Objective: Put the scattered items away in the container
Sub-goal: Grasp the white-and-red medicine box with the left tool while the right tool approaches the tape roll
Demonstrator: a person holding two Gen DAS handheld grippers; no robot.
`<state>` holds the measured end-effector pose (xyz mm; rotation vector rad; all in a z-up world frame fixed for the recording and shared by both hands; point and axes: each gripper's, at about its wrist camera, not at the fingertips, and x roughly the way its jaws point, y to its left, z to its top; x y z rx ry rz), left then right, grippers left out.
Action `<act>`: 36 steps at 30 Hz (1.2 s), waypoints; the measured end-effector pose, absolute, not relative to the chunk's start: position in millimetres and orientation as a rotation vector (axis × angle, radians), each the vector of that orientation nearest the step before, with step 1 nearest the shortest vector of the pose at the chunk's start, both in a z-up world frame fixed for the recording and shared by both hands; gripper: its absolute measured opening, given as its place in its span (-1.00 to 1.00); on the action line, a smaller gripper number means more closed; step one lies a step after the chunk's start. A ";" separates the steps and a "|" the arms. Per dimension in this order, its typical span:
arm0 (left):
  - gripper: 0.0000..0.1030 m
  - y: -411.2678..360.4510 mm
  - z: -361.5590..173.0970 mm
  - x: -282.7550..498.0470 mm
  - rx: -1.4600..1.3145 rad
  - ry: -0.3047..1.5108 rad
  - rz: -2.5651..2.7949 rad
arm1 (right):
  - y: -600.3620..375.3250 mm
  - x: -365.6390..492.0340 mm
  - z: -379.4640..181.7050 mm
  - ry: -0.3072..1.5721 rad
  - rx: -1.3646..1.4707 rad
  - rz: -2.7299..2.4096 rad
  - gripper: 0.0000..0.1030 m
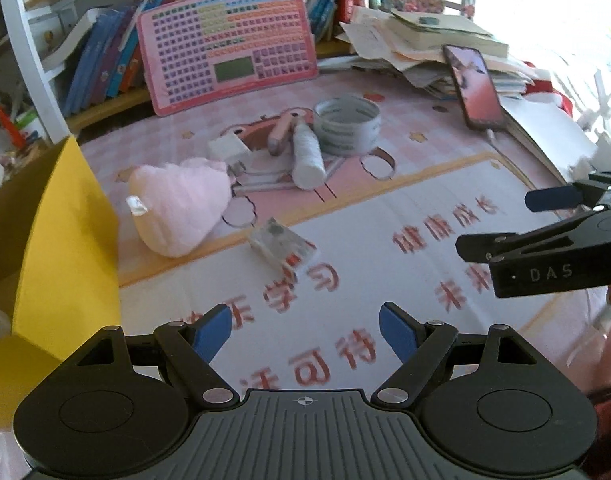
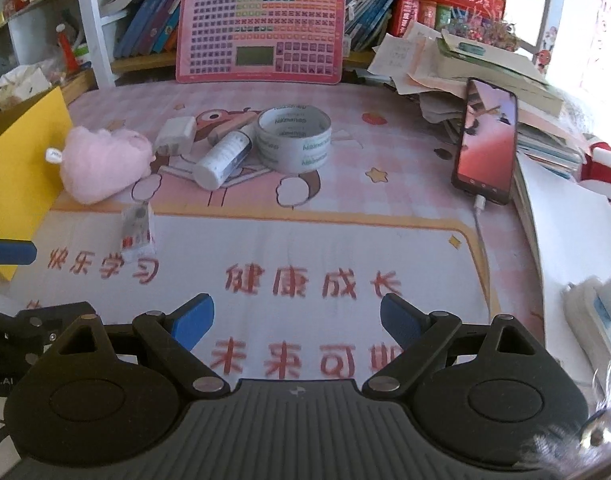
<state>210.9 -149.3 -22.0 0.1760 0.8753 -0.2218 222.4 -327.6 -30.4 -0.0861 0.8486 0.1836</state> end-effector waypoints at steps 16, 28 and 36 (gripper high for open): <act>0.59 -160.9 -35.8 265.5 0.128 0.897 -0.145 | -318.0 286.5 -34.4 0.808 -0.090 0.273 0.76; 0.10 -164.2 -61.1 295.5 0.067 0.964 -0.111 | -310.2 342.4 -51.5 0.779 -0.152 0.299 0.76; -0.21 -157.2 -65.6 299.5 0.049 0.977 -0.093 | -303.8 372.0 -58.2 0.764 -0.169 0.313 0.76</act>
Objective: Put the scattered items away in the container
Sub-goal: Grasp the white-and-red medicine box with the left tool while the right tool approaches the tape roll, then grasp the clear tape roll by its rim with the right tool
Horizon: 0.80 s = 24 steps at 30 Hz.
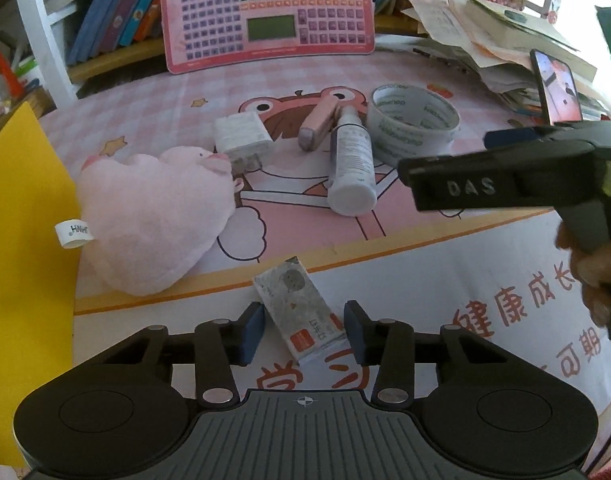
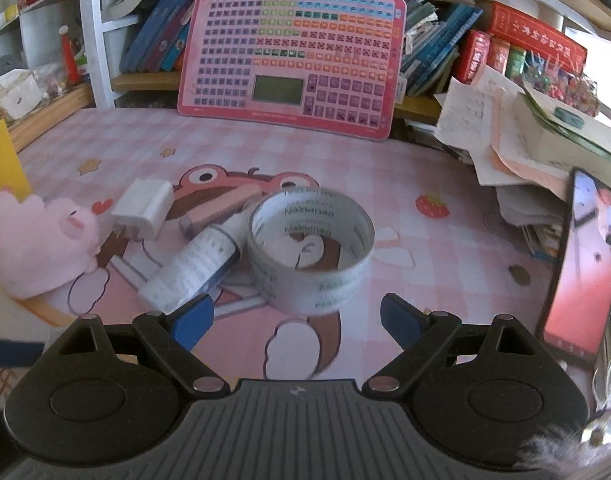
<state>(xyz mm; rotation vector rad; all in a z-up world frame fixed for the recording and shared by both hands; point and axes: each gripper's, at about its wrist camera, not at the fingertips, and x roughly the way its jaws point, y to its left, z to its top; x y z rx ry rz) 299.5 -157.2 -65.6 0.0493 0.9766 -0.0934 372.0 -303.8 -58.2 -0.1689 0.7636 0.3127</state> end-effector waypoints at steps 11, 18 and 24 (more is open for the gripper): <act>-0.39 -151.0 -65.1 296.3 0.036 0.972 -0.087 | -296.0 407.6 -66.0 0.737 -0.169 0.315 0.76; -0.33 -156.7 -67.2 300.6 0.068 0.973 -0.072 | -293.1 423.8 -67.5 0.734 -0.161 0.310 0.76; -0.32 -156.1 -67.8 304.8 0.067 0.972 -0.065 | -291.8 430.9 -70.6 0.760 -0.163 0.294 0.76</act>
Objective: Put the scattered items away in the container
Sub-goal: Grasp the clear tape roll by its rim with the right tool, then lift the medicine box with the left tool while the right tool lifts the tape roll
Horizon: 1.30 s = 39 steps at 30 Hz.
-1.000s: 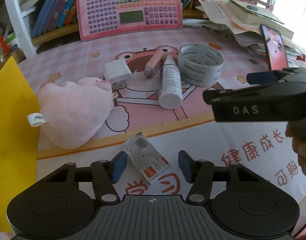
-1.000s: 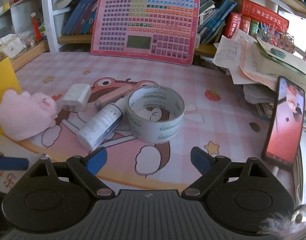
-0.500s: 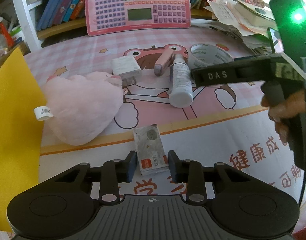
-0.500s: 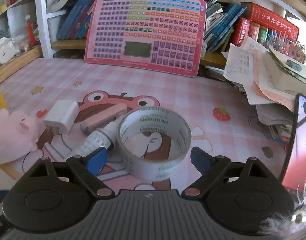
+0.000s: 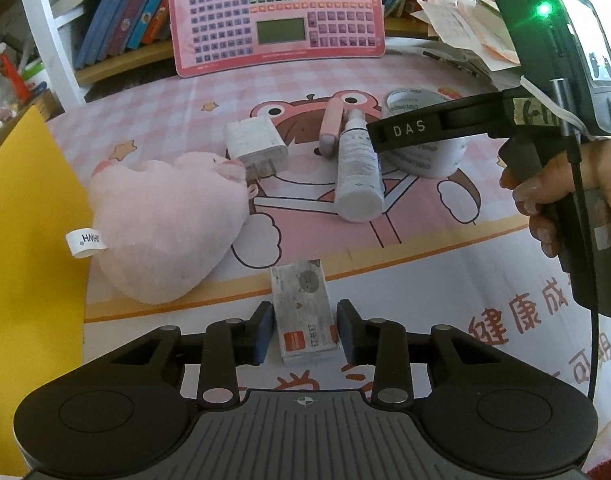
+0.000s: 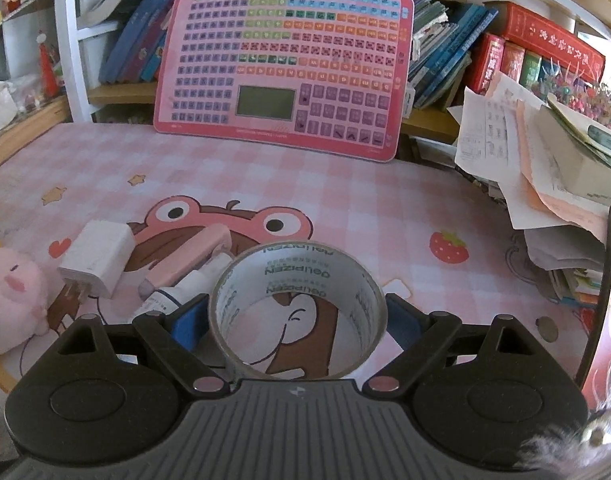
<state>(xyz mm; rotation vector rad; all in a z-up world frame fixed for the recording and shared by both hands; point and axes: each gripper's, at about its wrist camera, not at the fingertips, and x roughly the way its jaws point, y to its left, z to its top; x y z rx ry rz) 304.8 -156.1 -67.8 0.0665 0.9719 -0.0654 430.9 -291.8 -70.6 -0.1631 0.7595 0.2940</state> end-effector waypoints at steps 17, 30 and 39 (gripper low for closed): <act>-0.44 -153.8 -57.9 299.8 0.014 0.972 -0.120 | -305.4 411.0 -63.6 0.767 -0.131 0.318 0.61; -0.44 -153.0 -40.9 276.7 -0.011 0.932 -0.126 | -319.7 363.1 -46.0 0.753 -0.092 0.347 0.61; -0.44 -145.4 -25.6 250.0 -0.064 0.907 -0.109 | -318.5 325.6 -37.3 0.755 -0.071 0.395 0.61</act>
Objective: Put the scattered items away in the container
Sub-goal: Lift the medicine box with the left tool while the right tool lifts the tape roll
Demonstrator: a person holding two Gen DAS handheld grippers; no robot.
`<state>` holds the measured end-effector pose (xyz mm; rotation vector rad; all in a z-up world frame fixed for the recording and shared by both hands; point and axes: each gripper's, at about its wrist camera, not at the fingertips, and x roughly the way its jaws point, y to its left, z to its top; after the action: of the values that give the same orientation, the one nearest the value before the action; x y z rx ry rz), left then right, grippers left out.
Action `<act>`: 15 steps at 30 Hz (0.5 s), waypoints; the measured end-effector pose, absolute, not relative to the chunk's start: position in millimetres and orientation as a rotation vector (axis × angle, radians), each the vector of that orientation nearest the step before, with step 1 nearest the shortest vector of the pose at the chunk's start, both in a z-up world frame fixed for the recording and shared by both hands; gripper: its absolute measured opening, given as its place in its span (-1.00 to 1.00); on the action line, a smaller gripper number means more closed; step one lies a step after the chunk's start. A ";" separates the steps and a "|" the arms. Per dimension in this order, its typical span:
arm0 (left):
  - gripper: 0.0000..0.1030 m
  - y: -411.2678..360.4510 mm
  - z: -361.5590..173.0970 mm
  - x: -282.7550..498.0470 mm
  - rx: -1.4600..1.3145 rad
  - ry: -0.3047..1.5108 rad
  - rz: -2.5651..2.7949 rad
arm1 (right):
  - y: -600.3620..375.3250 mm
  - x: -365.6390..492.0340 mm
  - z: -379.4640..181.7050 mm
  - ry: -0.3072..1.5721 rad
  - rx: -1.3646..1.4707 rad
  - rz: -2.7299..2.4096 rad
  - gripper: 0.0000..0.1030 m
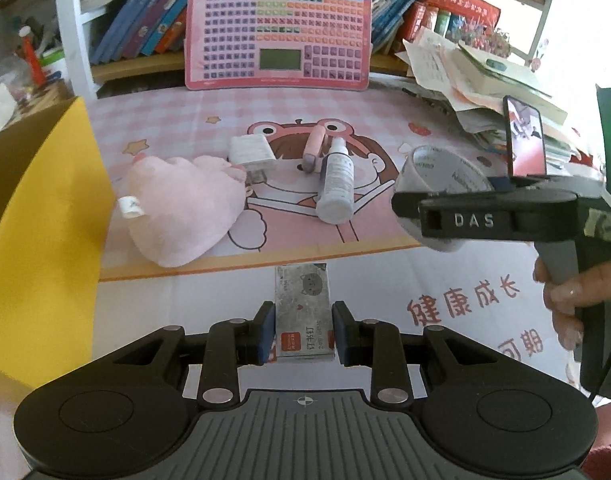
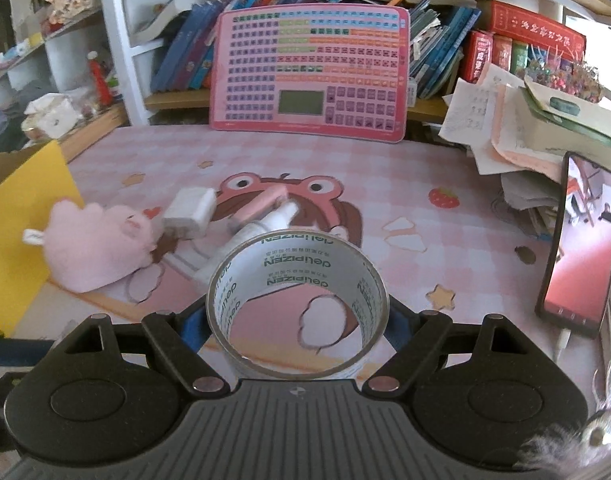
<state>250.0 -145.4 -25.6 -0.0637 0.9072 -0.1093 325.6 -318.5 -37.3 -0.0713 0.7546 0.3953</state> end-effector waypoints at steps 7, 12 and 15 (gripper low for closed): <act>-0.44 -137.3 -16.6 229.3 -0.083 0.889 -0.117 | -313.2 296.2 -29.8 0.753 -0.063 0.422 0.61; -0.44 -132.0 -14.2 218.7 -0.089 0.882 -0.142 | -311.0 276.3 -26.2 0.757 -0.058 0.412 0.61; -0.44 -128.5 -10.8 211.1 -0.093 0.869 -0.166 | -309.1 263.1 -23.2 0.760 -0.054 0.401 0.61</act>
<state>211.1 -128.5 -10.8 -0.0933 0.8688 -0.1664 263.1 -309.1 -23.2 -0.0538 0.7597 0.4011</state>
